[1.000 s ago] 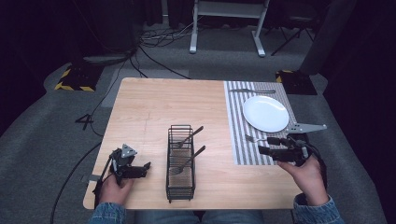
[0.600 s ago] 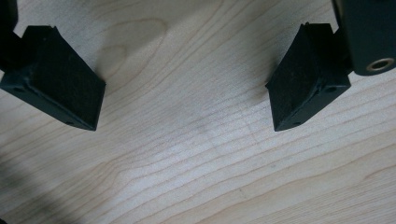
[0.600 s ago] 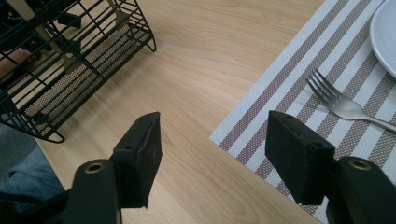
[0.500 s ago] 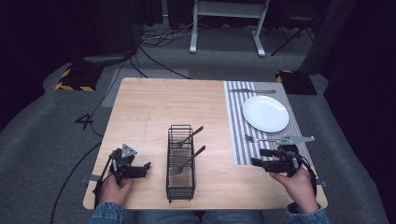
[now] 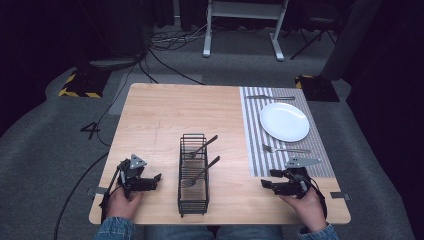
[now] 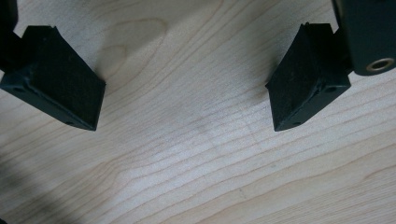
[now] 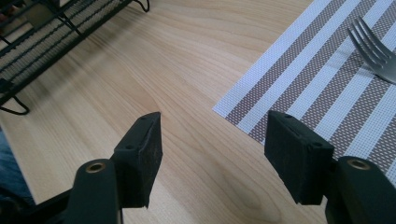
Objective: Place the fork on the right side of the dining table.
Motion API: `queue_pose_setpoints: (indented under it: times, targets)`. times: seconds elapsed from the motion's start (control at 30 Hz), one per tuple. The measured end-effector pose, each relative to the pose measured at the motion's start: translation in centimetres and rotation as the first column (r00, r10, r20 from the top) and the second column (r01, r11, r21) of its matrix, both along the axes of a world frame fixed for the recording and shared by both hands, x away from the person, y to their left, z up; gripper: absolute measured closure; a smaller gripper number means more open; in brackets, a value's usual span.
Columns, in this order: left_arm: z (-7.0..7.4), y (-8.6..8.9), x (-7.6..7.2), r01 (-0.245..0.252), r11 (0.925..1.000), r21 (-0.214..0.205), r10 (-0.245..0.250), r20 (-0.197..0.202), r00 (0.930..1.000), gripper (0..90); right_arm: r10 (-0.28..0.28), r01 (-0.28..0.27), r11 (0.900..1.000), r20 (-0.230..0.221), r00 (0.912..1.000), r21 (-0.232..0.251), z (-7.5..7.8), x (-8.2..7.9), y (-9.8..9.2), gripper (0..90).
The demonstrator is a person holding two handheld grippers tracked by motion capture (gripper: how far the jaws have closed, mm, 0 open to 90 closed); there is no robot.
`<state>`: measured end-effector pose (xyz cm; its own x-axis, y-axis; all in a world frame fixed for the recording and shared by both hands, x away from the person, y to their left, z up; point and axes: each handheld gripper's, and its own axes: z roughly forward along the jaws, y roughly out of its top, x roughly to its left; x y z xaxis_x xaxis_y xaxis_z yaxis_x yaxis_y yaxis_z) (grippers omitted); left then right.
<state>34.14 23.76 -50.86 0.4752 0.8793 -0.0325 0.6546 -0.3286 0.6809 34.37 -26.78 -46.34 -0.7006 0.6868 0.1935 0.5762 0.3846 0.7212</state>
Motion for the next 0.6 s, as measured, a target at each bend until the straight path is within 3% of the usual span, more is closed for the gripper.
queue_pose_setpoints:
  times: [0.17, 0.6]
  targets:
    - [0.0, 0.0, 0.0, 0.000, 1.0000, 0.000, 0.000, 0.000, 1.0000, 11.0, 0.004, -0.004, 1.0000, 0.010, 0.9999, -0.007, -1.2, -0.3, 0.5, 37.6]
    - [0.0, 0.0, 0.0, -0.001, 1.0000, -0.002, 0.001, -0.001, 1.0000, 11.0, 0.039, -0.031, 0.9948, 0.078, 0.9962, -0.097, -3.5, -1.1, 1.9, 38.4]
